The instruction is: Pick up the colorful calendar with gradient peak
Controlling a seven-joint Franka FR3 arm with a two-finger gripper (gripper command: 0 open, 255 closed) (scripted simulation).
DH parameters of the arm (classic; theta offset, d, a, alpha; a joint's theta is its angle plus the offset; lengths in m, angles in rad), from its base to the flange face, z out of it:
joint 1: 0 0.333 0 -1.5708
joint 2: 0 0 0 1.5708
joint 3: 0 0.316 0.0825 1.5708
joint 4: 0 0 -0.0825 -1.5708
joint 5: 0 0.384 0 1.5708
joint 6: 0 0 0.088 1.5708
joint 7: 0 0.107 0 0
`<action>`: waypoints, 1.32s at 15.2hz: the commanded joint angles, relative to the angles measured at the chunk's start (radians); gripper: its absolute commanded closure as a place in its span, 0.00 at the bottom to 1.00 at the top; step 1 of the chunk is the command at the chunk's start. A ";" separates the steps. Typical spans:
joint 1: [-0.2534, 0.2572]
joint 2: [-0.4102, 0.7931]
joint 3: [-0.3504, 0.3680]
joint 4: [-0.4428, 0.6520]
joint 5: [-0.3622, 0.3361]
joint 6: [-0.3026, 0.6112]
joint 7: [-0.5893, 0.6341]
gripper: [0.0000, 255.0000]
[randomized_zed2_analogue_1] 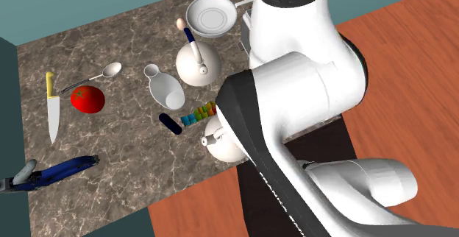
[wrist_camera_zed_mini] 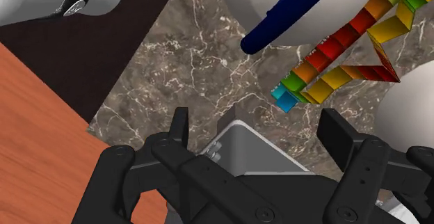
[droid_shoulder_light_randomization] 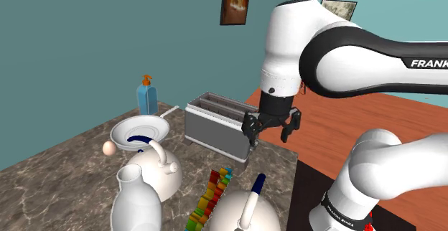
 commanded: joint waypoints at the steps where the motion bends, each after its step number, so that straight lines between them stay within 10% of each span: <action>1: -0.023 0.040 0.082 0.014 0.034 0.041 0.105 0.00; 9: -0.223 0.267 0.450 0.145 0.076 0.206 0.512 0.00; 15: -0.585 0.464 0.866 0.305 -0.013 0.307 0.838 0.00; 20: -0.658 0.474 0.959 0.274 -0.002 0.373 0.841 0.00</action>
